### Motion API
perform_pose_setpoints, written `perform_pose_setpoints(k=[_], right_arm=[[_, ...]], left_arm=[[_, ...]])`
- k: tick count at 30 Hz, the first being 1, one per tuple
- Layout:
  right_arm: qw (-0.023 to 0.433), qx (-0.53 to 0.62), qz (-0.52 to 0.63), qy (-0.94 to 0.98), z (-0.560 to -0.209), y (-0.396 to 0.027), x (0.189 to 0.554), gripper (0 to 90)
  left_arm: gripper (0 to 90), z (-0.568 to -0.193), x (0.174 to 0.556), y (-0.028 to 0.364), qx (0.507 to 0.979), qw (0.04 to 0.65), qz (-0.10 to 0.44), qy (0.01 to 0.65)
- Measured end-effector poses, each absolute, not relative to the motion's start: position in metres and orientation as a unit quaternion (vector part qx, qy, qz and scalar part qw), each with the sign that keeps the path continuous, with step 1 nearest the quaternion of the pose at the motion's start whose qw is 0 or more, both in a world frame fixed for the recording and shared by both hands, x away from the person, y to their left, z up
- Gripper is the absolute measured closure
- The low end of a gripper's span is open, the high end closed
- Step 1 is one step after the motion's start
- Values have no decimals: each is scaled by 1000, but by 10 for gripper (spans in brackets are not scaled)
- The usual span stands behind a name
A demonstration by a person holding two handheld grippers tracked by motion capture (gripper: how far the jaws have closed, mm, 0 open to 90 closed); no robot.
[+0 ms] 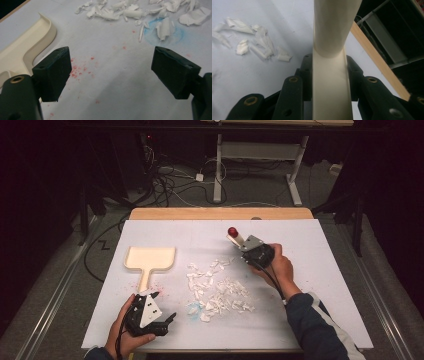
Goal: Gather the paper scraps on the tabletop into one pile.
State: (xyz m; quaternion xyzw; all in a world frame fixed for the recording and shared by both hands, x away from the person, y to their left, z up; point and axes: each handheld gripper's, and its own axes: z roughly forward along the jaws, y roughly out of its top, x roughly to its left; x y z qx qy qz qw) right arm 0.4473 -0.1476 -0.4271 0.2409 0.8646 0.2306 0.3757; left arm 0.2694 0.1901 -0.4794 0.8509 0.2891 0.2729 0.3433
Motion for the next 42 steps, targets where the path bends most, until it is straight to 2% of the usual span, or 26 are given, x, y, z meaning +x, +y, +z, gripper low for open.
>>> perform_pose_setpoints(k=[2,7,9,13,14,17,18,20,23,32,42], right_arm=[[387,230,219,866,-434,-136,451,682],[366,187,236,880,-445,-114,449,681],[345,172,258,886,-445,-108,443,680],[311,147,290,893,-441,-108,431,681],[289,118,300,902,-440,-110,421,680],[279,91,303,907,-440,-113,411,678],[259,65,310,912,-440,-118,397,677],[257,62,309,913,-439,-120,393,676],[227,31,323,918,-432,-132,375,679],[239,47,349,905,-408,-145,374,681],[281,91,335,894,-409,-111,427,681]], left_arm=[[157,-480,269,190,850,347,270,290],[157,-481,268,192,851,346,268,291],[157,-480,268,193,850,348,268,291],[157,-481,268,192,851,346,267,291],[157,-481,268,192,853,344,265,290],[157,-481,268,191,853,343,264,290],[157,-481,268,190,853,344,264,289],[157,-481,268,190,854,343,264,289],[157,-481,268,190,853,344,264,290],[157,-479,270,190,850,348,268,291],[157,-480,272,190,851,350,264,291]])
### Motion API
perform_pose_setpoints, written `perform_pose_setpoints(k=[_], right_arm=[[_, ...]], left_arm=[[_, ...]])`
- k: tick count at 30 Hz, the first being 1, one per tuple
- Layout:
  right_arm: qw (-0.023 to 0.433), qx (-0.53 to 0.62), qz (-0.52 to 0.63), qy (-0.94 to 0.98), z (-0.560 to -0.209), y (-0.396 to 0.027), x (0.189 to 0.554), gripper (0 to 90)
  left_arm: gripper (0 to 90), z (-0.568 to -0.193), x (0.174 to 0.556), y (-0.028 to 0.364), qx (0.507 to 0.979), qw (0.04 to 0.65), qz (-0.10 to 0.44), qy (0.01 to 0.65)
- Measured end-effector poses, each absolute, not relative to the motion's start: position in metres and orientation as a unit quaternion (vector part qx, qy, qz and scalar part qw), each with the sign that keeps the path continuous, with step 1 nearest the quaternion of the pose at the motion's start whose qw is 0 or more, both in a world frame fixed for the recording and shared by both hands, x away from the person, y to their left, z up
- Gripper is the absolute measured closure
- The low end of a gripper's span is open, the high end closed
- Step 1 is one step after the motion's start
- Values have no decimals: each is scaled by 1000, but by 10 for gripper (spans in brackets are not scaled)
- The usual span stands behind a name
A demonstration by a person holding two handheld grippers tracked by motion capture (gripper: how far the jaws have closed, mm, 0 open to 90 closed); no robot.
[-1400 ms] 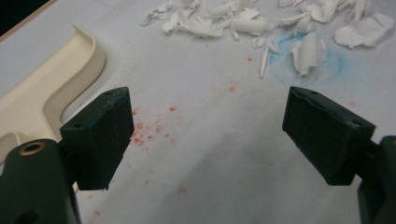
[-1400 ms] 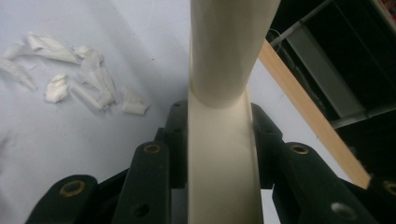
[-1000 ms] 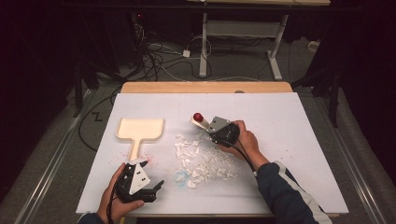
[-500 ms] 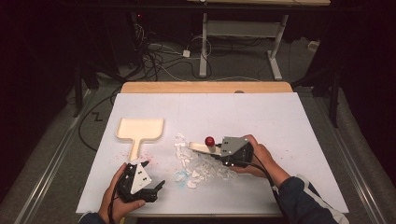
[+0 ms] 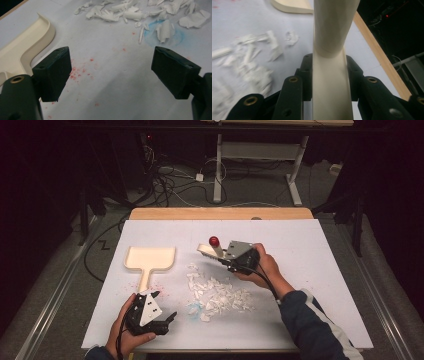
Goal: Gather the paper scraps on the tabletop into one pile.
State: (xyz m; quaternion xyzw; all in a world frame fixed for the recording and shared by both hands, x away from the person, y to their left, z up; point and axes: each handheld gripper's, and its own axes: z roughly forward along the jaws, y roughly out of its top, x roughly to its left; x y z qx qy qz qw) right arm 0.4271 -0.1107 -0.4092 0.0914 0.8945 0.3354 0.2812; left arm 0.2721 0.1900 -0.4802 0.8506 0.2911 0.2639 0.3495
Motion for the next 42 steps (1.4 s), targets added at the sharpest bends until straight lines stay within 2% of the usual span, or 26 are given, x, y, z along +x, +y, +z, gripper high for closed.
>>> perform_pose_setpoints(k=[6,14,21,25,28,29,36,42], right_arm=[[283,85,326,898,-429,-69,444,681],[246,9,327,912,-443,-54,422,677],[183,-67,366,910,-439,-87,386,677],[170,-71,382,905,-432,-108,373,681],[178,-64,389,902,-428,-114,369,681],[203,-44,392,896,-422,-122,367,680],[227,20,417,880,-402,-150,367,680],[242,124,409,871,-379,-190,362,680]], left_arm=[[157,-481,270,193,850,349,264,292],[157,-481,268,195,850,348,265,294],[157,-481,268,193,853,343,264,292],[157,-481,269,191,854,342,263,290],[157,-481,269,190,856,340,263,289],[157,-482,269,190,857,339,261,288],[157,-482,271,188,860,333,261,285],[157,-482,270,189,861,333,261,283]])
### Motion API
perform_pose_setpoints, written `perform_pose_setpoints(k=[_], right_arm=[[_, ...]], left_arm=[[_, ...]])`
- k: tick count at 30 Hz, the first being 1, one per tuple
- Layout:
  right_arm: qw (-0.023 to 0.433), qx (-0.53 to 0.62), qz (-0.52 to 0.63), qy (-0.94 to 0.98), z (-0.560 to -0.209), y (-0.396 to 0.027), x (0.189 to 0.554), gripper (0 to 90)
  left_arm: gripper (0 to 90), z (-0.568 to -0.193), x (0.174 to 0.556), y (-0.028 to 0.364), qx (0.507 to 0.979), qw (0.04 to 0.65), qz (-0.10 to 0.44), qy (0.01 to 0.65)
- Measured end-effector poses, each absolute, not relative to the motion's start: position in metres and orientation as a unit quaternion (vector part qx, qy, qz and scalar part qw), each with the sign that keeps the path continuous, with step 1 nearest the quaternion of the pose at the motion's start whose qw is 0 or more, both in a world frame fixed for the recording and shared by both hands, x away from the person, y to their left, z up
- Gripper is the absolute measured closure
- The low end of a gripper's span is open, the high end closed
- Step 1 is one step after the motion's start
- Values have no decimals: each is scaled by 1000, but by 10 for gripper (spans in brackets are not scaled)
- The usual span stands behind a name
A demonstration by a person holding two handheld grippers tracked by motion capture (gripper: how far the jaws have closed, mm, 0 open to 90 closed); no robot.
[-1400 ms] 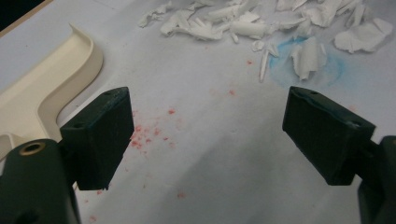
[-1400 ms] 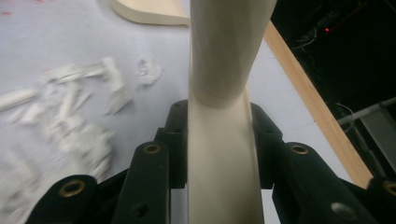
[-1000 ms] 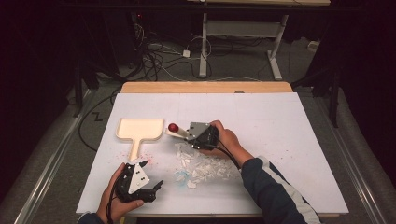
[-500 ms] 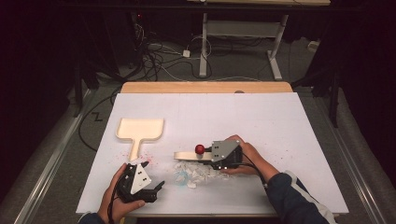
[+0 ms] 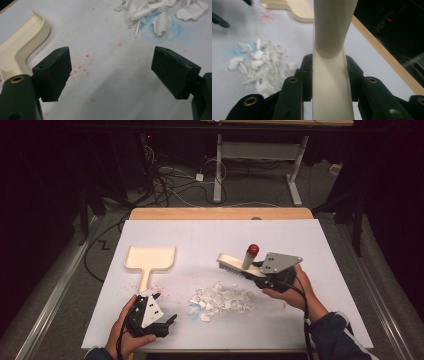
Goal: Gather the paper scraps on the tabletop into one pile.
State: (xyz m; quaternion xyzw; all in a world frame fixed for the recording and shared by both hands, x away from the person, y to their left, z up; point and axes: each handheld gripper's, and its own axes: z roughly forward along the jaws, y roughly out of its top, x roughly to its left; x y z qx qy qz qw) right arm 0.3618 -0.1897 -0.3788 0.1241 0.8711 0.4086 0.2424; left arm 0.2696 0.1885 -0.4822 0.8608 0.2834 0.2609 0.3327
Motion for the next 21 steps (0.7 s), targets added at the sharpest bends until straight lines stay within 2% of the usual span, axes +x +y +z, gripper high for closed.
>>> perform_pose_setpoints(k=[2,3,7,8,12,16,21], right_arm=[[256,152,392,870,-375,-202,359,680],[280,184,371,866,-372,-216,356,679],[300,233,356,854,-372,-241,356,680],[312,274,340,844,-374,-259,359,680],[342,316,304,831,-380,-277,363,679],[355,384,255,813,-398,-309,372,680],[367,417,217,802,-413,-319,379,680]], left_arm=[[157,-482,269,189,861,332,262,283],[157,-482,269,189,861,332,262,282],[157,-481,268,188,860,333,264,281],[157,-481,269,188,861,332,264,281],[157,-481,269,187,861,332,266,278],[157,-481,270,187,862,330,265,278],[157,-480,269,186,863,330,267,275]])
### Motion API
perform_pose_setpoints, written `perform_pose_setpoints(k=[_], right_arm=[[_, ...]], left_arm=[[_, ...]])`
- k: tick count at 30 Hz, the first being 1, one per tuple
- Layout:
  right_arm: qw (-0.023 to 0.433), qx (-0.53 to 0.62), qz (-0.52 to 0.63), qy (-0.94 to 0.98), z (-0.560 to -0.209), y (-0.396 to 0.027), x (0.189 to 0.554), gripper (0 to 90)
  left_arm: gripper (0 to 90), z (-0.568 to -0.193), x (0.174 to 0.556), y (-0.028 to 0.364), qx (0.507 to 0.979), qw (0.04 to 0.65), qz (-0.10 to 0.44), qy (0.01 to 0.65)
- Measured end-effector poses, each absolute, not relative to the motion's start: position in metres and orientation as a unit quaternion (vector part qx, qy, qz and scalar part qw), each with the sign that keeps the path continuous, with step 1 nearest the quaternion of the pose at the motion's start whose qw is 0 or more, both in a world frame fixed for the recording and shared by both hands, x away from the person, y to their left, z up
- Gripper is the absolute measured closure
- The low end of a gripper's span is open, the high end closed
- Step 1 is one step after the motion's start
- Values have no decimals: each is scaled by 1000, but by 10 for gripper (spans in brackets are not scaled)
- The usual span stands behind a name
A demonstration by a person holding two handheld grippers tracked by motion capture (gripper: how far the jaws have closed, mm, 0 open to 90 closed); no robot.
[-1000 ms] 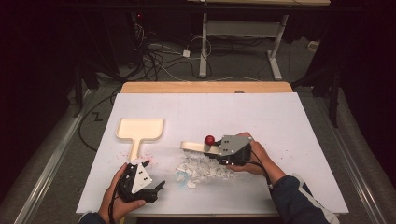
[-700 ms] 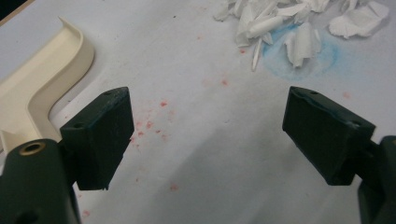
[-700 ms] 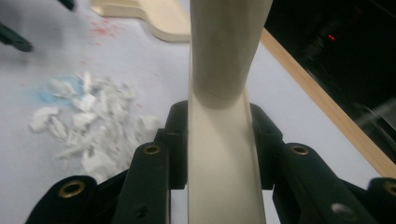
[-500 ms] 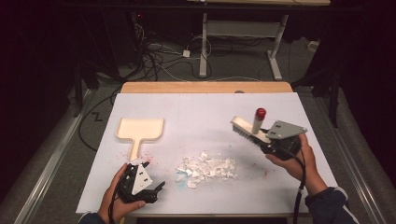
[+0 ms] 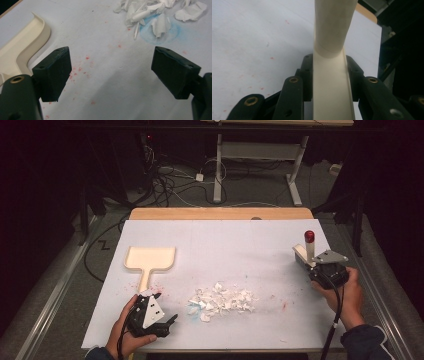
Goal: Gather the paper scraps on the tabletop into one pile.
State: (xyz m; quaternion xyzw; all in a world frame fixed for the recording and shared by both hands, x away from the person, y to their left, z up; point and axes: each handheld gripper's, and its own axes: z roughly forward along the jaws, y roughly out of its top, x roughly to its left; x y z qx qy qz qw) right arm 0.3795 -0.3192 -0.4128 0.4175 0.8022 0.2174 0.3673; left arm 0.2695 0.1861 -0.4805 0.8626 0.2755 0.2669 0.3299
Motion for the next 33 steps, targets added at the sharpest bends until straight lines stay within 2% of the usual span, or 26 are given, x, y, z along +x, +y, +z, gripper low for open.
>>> perform_pose_setpoints(k=[5,10,17,18,20,22,23,24,26,27,33], right_arm=[[372,422,221,797,-420,-313,388,681],[363,414,232,802,-429,-283,399,679],[307,382,261,832,-427,-253,361,674],[296,368,270,839,-427,-239,347,675],[290,359,279,843,-426,-231,340,676],[269,336,301,851,-427,-201,328,676],[269,336,301,851,-427,-201,328,676],[263,321,315,854,-429,-178,324,676],[260,321,318,853,-430,-172,324,676],[257,323,330,849,-432,-155,325,675],[242,313,351,849,-428,-136,327,677]], left_arm=[[157,-481,271,186,863,330,264,277],[157,-481,270,185,863,330,265,275],[157,-481,267,188,860,332,267,279],[157,-480,267,188,861,332,269,278],[157,-480,266,188,860,333,270,277],[157,-479,266,188,860,334,270,275],[157,-479,267,187,861,334,270,274],[157,-480,267,186,861,334,269,272],[157,-480,268,185,862,336,267,271],[157,-480,268,185,863,335,266,269],[157,-481,269,186,863,336,264,268]])
